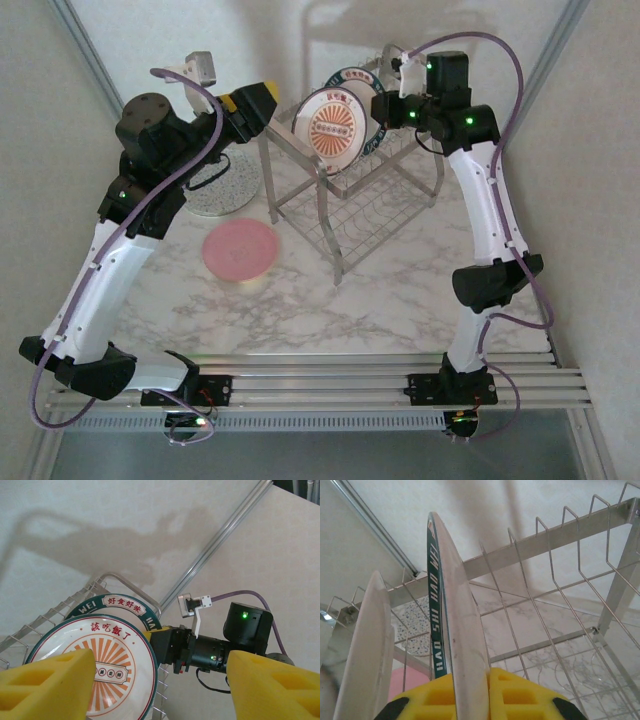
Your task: Unload the plates from the dish rack
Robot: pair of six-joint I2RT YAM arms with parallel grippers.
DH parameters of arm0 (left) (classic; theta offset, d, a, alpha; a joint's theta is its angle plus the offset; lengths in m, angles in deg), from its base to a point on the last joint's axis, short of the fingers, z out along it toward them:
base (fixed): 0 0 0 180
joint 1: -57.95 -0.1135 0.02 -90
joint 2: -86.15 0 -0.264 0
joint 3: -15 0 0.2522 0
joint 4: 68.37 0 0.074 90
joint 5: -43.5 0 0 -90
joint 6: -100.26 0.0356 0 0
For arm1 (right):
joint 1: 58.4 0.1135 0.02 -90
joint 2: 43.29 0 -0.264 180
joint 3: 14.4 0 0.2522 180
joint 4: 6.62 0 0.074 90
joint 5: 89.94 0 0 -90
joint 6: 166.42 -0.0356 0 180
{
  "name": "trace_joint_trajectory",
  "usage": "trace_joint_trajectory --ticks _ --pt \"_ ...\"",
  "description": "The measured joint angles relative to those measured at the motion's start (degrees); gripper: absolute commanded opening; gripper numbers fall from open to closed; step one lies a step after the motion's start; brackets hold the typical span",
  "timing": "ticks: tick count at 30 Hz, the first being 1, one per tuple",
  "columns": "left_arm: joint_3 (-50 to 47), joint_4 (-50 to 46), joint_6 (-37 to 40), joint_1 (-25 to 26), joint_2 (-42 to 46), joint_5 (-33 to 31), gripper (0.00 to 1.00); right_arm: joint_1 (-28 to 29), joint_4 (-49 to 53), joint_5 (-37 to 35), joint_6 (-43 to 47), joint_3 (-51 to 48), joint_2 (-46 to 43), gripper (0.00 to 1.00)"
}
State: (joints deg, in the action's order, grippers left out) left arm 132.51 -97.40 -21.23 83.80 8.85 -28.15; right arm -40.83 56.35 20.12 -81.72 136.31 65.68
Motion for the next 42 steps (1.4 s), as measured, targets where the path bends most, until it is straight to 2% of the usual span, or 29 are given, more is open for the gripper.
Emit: trace_joint_trajectory --ticks 2,17,35,42 --pt "0.0 0.0 0.0 0.0 0.0 0.0 0.7 0.2 0.2 -0.6 0.3 0.3 0.0 0.0" --pt "-0.2 0.0 -0.2 0.0 0.0 0.0 0.7 5.3 1.2 -12.0 6.0 2.3 -0.7 0.0" --pt "-0.5 1.4 -1.5 0.0 0.0 0.7 0.7 6.0 -6.6 -28.4 9.6 0.2 -11.2 0.0" --pt "-0.3 4.0 -3.9 0.2 -1.8 3.6 0.7 5.0 -10.1 -29.3 6.4 -4.3 -16.9 0.0"
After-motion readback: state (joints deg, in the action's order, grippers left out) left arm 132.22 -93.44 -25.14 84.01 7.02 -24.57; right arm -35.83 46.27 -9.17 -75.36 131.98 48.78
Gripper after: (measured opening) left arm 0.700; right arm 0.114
